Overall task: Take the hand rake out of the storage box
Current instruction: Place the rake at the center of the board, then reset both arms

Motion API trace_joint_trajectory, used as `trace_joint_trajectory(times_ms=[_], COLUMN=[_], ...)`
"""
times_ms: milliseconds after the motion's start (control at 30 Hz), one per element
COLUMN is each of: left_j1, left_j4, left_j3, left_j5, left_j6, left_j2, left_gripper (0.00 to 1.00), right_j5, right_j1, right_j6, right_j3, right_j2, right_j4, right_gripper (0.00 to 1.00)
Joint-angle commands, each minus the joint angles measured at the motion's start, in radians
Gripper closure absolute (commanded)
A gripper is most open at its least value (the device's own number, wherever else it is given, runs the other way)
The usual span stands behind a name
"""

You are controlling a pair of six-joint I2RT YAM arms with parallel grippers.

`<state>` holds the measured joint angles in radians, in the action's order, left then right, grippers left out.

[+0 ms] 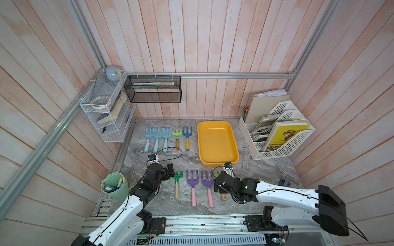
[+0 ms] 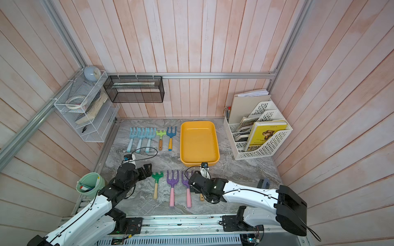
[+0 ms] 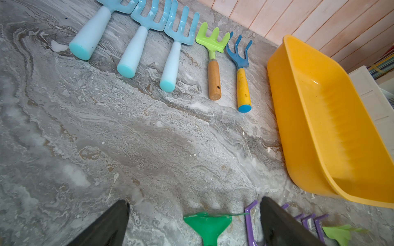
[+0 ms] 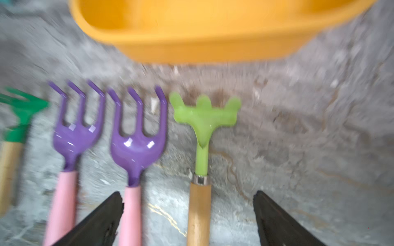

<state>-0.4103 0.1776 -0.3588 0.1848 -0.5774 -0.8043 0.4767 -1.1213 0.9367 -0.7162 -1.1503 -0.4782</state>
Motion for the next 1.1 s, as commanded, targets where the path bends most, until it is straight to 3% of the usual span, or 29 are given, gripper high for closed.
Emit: trace_joint_trajectory(times_ms=[0,67,200,333,400,500,667,700,733,800,833,933,967,1000,1067], left_j1=[0.007,0.007,0.008,0.016,0.054,0.219,0.379,0.431,0.489,0.555,0.619,0.667,0.671,0.689,0.68], left_j4=[-0.081,-0.122,-0.316,-0.71,-0.74,-0.736,-1.172,-1.149,-1.123,-1.248,-1.205,-1.319,-1.556,-1.704,-1.679], left_j3=[0.02,0.016,0.025,0.121,0.084,0.013,0.103,0.086,0.075,0.115,0.111,0.173,0.223,0.252,0.254], left_j5=[-0.028,-0.02,0.069,0.206,0.226,0.073,-0.06,-0.103,-0.22,-0.304,-0.415,-0.447,-0.457,-0.573,-0.594], left_j6=[0.032,0.024,0.058,0.224,0.291,0.288,0.488,0.448,0.432,0.435,0.402,0.373,0.344,0.345,0.376], left_j2=[-0.008,-0.015,-0.023,-0.103,-0.187,-0.295,-0.441,-0.452,-0.451,-0.484,-0.469,-0.591,-0.662,-0.733,-0.732], left_gripper=[0.0,0.0,0.0,0.0,0.0,0.0,0.0,0.0,0.0,0.0,0.0,0.0,0.0,0.0,0.0], right_j5=[0.204,0.177,-0.008,0.027,-0.005,-0.112,-0.173,-0.166,-0.166,-0.206,-0.252,-0.277,-0.281,-0.296,-0.306], right_j1=[0.086,0.219,0.481,0.655,0.767,0.932,1.014,1.02,1.032,1.076,1.108,1.147,1.148,1.149,1.154], right_j6=[-0.197,-0.357,-0.65,-0.895,-0.929,-0.895,-0.961,-0.971,-0.962,-0.909,-0.878,-0.851,-0.854,-0.854,-0.854], right_j3=[-0.059,-0.039,0.086,0.235,0.262,0.282,0.383,0.382,0.381,0.395,0.406,0.412,0.413,0.419,0.448], right_j2=[0.076,0.097,0.118,0.097,0.049,-0.031,-0.134,-0.161,-0.19,-0.248,-0.28,-0.357,-0.362,-0.351,-0.353], right_j4=[0.056,0.236,0.66,1.061,1.119,1.119,1.376,1.395,1.413,1.473,1.518,1.601,1.611,1.602,1.656], right_gripper=[0.02,0.02,0.02,0.02,0.02,0.02,0.02,0.02,0.02,0.02,0.02,0.02,0.02,0.02,0.02])
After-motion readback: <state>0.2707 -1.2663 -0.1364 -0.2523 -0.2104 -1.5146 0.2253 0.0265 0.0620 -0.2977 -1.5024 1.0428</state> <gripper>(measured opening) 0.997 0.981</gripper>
